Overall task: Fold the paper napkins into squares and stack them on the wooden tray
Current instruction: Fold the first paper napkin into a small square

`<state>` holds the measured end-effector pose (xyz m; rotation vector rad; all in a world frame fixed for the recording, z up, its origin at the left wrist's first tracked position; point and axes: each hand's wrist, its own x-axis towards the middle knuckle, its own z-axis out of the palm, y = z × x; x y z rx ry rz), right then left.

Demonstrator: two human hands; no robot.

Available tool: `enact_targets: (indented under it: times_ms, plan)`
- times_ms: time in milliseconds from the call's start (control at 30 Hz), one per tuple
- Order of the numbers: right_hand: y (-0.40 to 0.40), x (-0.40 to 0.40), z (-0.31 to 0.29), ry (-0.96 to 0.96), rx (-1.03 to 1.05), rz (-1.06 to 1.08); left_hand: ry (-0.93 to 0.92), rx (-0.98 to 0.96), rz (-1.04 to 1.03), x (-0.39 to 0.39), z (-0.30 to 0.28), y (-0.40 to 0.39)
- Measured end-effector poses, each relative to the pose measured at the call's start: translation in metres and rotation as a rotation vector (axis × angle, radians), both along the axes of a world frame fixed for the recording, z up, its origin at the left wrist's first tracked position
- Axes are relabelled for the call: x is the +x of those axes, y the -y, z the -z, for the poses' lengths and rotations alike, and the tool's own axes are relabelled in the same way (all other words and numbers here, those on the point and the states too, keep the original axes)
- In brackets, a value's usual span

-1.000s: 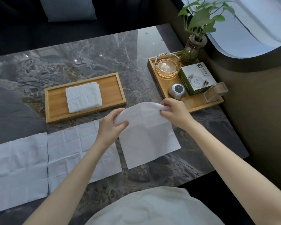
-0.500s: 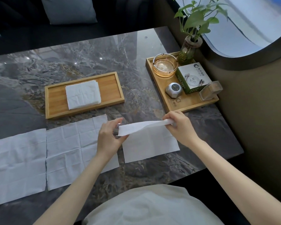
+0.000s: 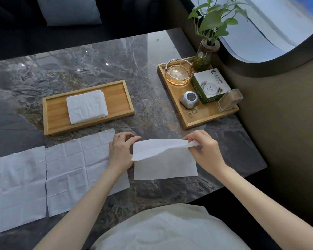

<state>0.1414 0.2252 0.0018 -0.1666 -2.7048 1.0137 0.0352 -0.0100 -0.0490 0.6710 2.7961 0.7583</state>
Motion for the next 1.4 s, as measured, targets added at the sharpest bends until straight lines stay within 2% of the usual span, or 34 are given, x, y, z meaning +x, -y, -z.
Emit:
enact_targets:
  times_ms: [233, 367, 567, 700, 800, 933, 1100, 1300, 1400]
  plan:
    - [0.008, 0.031, 0.019, -0.101, 0.352, -0.338, -0.059, 0.083, -0.053, 0.004, 0.002, 0.007]
    - [0.011, 0.037, 0.040, -0.088, 0.465, -0.358, -0.114, 0.092, 0.002, 0.004, 0.002, 0.016]
    - [0.006, 0.034, 0.040, 0.041, 0.462, -0.221, -0.190, 0.067, 0.161, 0.004, -0.004, 0.019]
    - [-0.012, 0.037, 0.033, 0.174, 0.448, -0.250, -0.134, 0.071, 0.118, 0.001, -0.007, 0.018]
    - [-0.025, 0.032, 0.029, 0.224, 0.419, -0.157, -0.102, 0.065, 0.117, -0.001, -0.008, 0.017]
    - [-0.023, 0.007, 0.031, 0.228, 0.229, 0.051, -0.094, 0.071, 0.108, -0.002, -0.008, 0.015]
    - [-0.007, -0.018, 0.041, 0.279, 0.114, 0.073, -0.058, 0.071, 0.089, -0.003, -0.008, 0.016]
    - [-0.009, -0.031, 0.039, 0.343, 0.013, 0.134, 0.185, 0.205, -0.032, -0.010, -0.014, 0.016]
    - [-0.011, -0.036, 0.037, 0.390, 0.027, 0.129, 0.287, 0.215, -0.035, -0.018, -0.020, 0.015]
